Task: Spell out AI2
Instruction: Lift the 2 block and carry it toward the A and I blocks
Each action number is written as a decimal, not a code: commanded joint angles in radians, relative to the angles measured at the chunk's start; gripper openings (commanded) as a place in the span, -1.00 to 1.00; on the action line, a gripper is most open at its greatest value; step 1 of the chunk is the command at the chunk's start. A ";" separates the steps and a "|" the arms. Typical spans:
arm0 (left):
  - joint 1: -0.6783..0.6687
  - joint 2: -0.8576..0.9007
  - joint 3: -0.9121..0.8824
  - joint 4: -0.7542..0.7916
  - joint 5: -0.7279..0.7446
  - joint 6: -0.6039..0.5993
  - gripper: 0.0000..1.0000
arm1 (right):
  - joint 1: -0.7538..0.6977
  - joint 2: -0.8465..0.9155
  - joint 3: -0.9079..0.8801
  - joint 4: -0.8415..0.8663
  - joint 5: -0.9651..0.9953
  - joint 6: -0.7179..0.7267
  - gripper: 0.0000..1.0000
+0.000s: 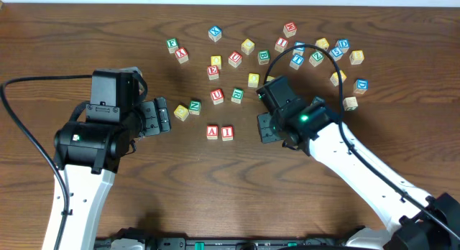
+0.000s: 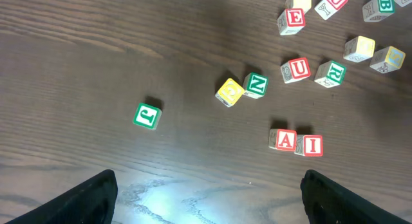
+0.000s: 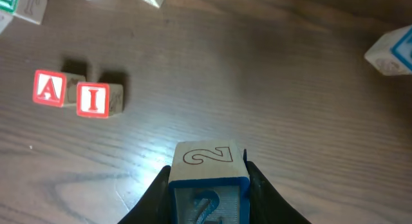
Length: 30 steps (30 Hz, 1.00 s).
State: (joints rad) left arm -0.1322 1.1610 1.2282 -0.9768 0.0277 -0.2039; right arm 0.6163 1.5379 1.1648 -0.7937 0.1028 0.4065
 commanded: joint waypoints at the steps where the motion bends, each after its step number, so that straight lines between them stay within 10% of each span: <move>1: 0.005 -0.005 0.001 -0.003 0.003 0.013 0.79 | 0.031 0.032 -0.005 0.031 0.000 0.035 -0.93; 30: 0.005 -0.005 0.001 -0.003 0.003 0.013 0.79 | 0.058 0.244 -0.002 0.208 0.005 0.113 -0.93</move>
State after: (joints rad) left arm -0.1322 1.1610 1.2282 -0.9768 0.0277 -0.2039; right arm 0.6643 1.7309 1.1610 -0.6022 0.0986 0.5011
